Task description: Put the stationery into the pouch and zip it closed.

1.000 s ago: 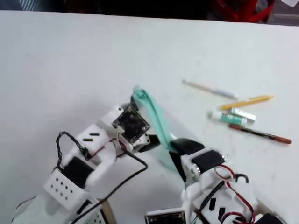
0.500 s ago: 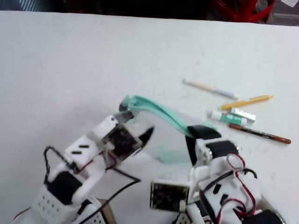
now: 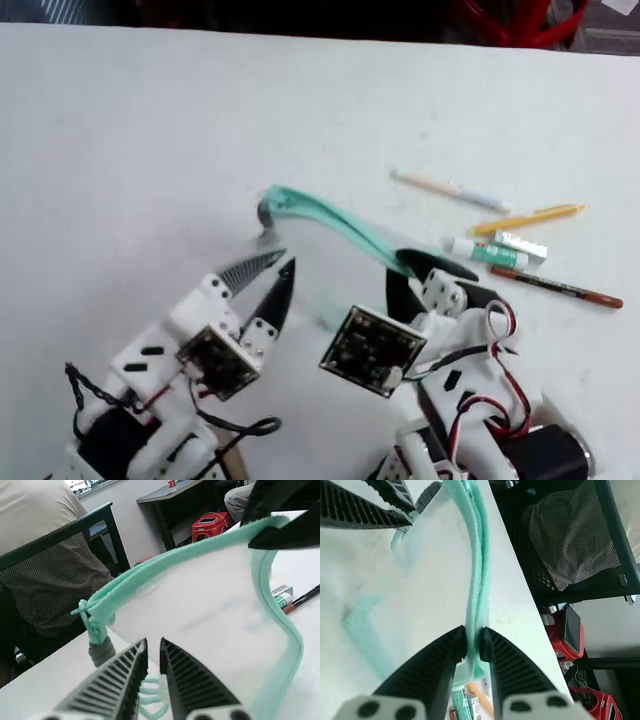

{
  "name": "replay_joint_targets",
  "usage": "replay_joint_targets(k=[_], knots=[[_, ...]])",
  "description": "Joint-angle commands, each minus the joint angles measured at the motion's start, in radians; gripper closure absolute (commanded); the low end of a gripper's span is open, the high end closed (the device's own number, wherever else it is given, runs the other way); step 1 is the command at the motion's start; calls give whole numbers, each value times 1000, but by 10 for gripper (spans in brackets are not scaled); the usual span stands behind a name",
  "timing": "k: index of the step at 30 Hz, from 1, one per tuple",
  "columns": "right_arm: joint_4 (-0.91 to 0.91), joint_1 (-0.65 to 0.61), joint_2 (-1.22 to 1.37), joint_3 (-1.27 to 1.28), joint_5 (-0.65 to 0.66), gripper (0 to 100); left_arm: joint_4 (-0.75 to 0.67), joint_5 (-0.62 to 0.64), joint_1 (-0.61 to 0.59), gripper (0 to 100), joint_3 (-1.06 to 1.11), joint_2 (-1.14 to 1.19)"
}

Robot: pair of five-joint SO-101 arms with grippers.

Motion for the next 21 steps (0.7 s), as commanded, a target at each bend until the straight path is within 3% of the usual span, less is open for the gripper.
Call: replay_joint_targets(k=[1,7,14,21], knots=[[38,-1,10,60,-5,981,5,37,-10,939,-11,-1],[209,19,-4,58,189,981,52,37,-35,937,-18,-1],[245,174,-137,64,347,981,180,40,-120,928,-173,-1],[248,180,-289,64,276,981,233,44,-120,701,-183,-1]])
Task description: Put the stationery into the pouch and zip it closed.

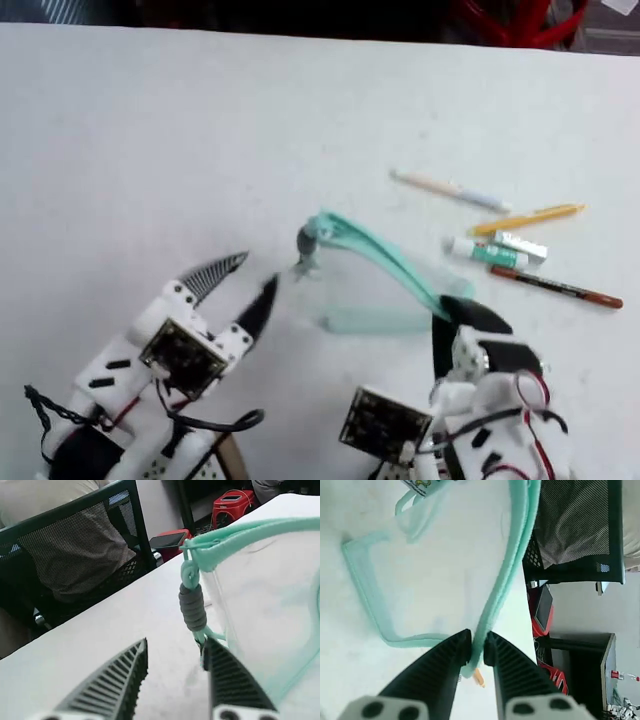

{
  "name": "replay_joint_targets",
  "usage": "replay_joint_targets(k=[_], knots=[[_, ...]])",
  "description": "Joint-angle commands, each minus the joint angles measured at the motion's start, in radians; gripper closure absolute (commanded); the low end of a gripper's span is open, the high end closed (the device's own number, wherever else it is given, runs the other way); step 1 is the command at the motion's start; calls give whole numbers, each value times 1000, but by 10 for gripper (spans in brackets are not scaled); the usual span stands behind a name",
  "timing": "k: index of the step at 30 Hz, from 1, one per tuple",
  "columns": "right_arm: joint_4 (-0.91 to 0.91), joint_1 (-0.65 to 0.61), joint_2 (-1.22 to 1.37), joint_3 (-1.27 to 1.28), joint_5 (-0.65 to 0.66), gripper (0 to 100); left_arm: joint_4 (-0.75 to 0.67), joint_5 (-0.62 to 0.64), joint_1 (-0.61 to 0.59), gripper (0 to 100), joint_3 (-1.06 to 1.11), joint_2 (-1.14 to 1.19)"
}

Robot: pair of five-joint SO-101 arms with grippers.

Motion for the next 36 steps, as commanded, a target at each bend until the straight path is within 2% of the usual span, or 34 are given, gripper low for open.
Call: replay_joint_targets(k=[1,9,11,15,17,19,22,25,27,30,36], knots=[[35,5,-47,37,-51,981,-26,12,-10,703,-6,1],[33,5,-211,92,-138,981,-282,8,-24,801,167,2],[33,7,-257,143,-138,981,-342,3,-96,810,158,2],[30,25,-300,239,-135,981,-420,3,-364,812,58,1],[30,35,-295,256,-135,981,-430,3,-443,812,29,1],[30,33,-295,258,-135,981,-408,3,-418,810,32,2],[30,33,-295,258,-135,981,-262,5,-315,802,20,2],[30,33,-295,259,-135,981,-44,26,-142,736,-61,1],[30,33,-295,259,-135,981,48,98,-21,695,-107,1],[30,39,-295,259,-141,981,-28,146,88,692,-68,2],[30,36,-295,259,-143,981,-282,144,102,731,115,2]])
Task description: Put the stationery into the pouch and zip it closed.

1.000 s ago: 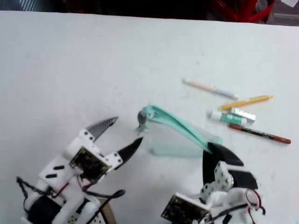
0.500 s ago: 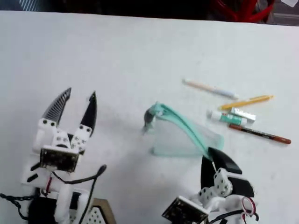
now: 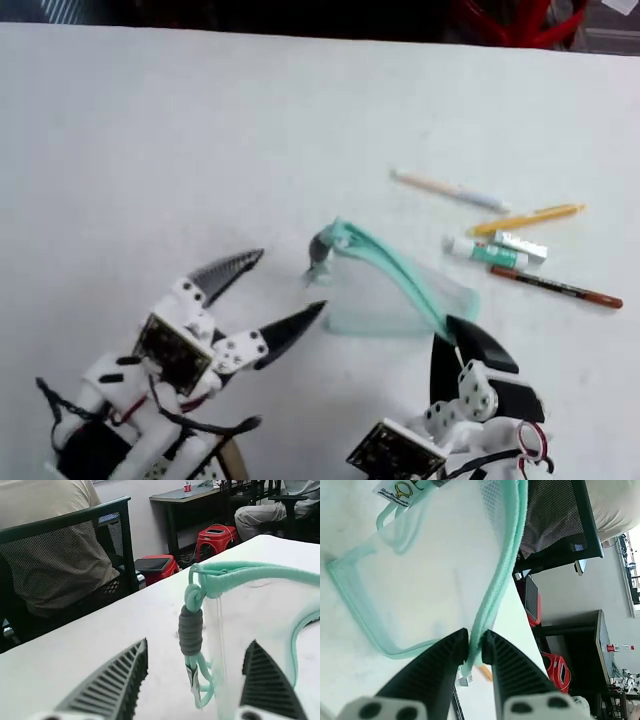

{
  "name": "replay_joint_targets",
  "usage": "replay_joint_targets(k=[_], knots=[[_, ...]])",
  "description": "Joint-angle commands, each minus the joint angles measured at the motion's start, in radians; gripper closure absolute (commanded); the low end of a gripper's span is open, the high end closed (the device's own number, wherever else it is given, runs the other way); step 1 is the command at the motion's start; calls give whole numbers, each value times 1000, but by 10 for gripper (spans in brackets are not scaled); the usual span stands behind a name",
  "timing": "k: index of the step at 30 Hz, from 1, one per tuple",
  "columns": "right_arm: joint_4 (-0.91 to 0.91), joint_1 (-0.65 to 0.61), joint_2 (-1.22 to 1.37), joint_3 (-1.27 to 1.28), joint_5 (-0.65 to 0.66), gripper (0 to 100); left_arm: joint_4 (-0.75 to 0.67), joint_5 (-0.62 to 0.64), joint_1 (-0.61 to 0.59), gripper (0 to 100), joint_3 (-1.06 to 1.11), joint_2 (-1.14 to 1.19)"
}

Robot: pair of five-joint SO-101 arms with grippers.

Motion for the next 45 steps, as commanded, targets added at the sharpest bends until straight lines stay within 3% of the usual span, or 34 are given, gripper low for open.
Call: replay_joint_targets(k=[1,6,9,19,31,34,39,45], knots=[[22,-1,4,63,-9,981,-132,0,22,743,48,4],[22,5,4,63,-9,981,-153,-160,4,811,41,2],[22,5,4,63,-8,981,-127,-187,-15,844,41,2],[22,5,4,63,-9,981,-210,-184,81,813,164,4],[22,4,4,63,-9,981,-348,-172,25,808,235,5],[22,4,4,63,-9,981,-333,-61,-30,806,196,7],[22,-1,4,63,-9,981,-87,-2,-21,804,-37,87],[22,2,4,63,-9,981,-221,-5,5,772,-38,363]])
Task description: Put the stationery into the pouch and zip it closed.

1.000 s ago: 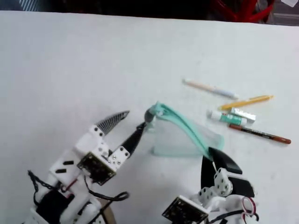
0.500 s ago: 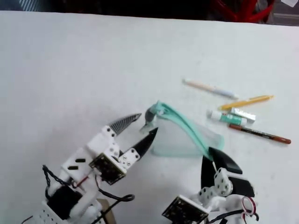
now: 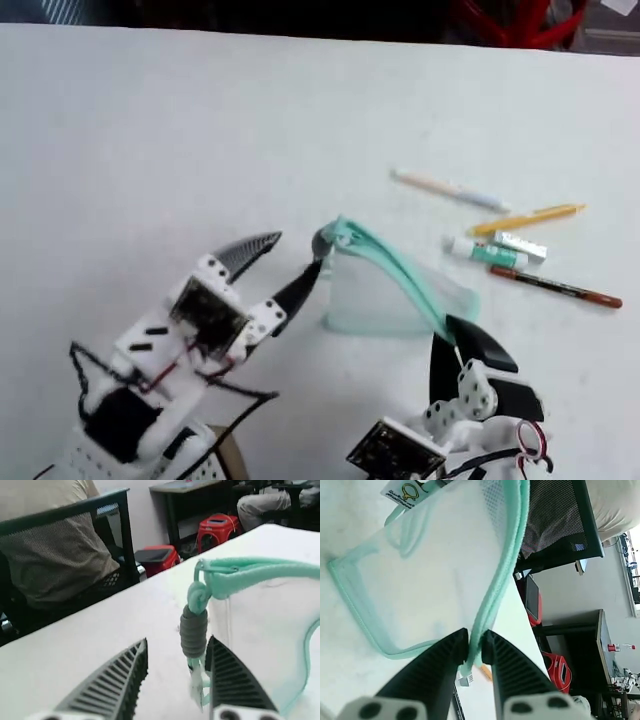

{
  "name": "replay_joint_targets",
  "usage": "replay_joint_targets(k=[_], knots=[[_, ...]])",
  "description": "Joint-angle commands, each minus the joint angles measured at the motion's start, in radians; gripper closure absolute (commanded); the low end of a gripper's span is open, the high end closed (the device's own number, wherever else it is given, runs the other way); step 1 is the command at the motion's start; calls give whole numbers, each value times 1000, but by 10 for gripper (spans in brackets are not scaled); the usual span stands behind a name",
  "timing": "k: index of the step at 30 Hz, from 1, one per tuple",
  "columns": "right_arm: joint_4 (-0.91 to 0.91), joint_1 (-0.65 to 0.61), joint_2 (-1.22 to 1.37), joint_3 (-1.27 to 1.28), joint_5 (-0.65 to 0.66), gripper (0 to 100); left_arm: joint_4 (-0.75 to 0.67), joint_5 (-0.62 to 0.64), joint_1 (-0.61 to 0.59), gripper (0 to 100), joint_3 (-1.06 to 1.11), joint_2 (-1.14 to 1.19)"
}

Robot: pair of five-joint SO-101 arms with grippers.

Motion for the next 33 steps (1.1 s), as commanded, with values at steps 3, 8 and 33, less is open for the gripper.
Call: replay_joint_targets(k=[3,8,33], knots=[[22,5,4,63,-6,981,-121,12,18,720,-44,223],[22,5,4,63,-6,981,-221,14,12,758,-80,352],[22,5,4,97,-8,981,-180,14,105,977,-207,433]])
